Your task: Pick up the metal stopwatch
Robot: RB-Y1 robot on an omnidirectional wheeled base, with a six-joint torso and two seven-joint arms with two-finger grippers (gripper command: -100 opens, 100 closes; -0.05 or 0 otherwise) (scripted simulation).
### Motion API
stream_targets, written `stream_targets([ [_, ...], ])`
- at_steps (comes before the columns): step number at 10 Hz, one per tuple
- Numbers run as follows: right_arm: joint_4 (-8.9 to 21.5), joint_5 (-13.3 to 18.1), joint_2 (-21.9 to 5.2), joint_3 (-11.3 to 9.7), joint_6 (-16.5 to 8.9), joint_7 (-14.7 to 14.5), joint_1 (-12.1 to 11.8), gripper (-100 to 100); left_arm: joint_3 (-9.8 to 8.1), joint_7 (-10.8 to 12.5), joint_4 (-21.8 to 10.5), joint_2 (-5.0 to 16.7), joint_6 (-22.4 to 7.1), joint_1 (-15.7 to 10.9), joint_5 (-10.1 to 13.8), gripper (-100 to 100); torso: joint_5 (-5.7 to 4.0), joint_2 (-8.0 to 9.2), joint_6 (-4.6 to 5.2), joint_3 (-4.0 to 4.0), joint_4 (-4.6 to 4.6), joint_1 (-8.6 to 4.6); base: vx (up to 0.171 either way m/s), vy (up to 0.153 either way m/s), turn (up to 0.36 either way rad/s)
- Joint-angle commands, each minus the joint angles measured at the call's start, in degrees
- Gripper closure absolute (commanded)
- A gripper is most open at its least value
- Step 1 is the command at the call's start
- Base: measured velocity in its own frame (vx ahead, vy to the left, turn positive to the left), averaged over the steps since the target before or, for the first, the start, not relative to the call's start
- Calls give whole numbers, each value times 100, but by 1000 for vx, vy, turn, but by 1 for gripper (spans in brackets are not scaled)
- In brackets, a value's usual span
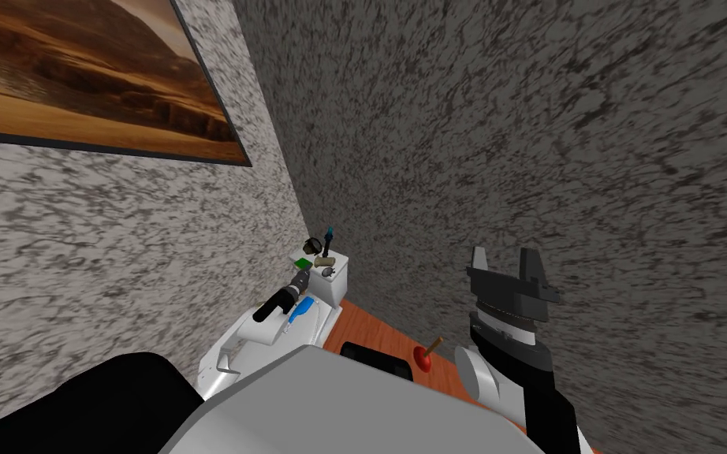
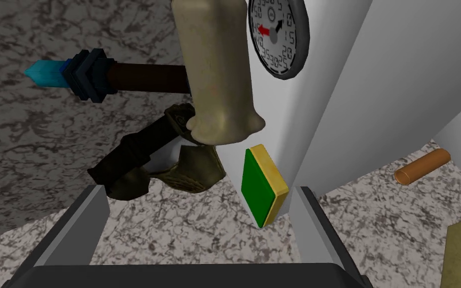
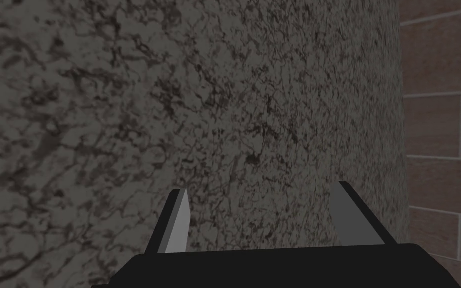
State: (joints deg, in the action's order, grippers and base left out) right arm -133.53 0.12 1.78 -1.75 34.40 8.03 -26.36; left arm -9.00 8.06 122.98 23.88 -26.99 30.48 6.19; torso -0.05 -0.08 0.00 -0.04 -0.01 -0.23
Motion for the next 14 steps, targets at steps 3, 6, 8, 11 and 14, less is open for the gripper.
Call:
stream_targets([
  [3, 0, 0, 0, 0, 0, 0, 0, 0, 11, -25, -103, 292, -535, 119, 9, -100, -4, -7, 1, -4, -2, -16, 37, -96, -144],
  [6, 0, 0, 0, 0, 0, 0, 0, 0, 35, -59, -212, 608, -1037, 231, 1, -100, -2, -7, 1, -4, -2, -6, 48, -84, -165],
  [8, 0, 0, 0, 0, 0, 0, -1, 0, 48, -78, -268, 794, -1383, 293, -2, -100, -3, -14, -1, -8, -3, -11, 70, -94, -120],
  [11, 0, 0, 0, 0, 0, 0, -1, 0, 60, -97, -329, 1022, -1741, 357, -3, -100, -2, -10, -2, -6, -2, -4, 51, -72, -111],
  [14, 0, 0, 0, 1, 0, 0, -1, 0, 50, -104, -346, 1143, -1886, 397, 19, -100, -1, 0, -3, 0, 0, 1, 28, -49, -56],
])
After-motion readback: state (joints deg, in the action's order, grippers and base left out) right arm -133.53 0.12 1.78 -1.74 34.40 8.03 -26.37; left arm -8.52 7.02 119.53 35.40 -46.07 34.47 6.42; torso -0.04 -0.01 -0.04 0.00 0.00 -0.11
